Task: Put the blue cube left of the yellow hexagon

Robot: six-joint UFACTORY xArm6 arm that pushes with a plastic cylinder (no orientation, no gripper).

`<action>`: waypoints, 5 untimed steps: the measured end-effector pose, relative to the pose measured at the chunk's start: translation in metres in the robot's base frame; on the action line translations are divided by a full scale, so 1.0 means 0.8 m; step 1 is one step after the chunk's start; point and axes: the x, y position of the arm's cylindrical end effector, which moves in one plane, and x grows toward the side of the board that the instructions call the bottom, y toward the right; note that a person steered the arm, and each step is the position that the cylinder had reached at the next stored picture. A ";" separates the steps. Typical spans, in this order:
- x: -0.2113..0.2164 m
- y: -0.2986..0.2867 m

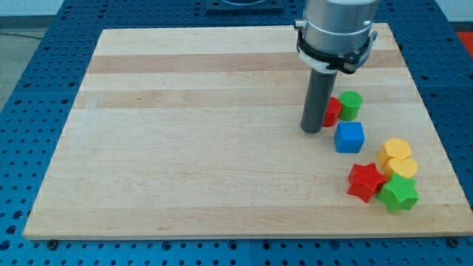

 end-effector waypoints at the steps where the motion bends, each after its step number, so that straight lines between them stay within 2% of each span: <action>1: -0.001 0.037; 3: 0.038 0.035; 5: 0.051 0.049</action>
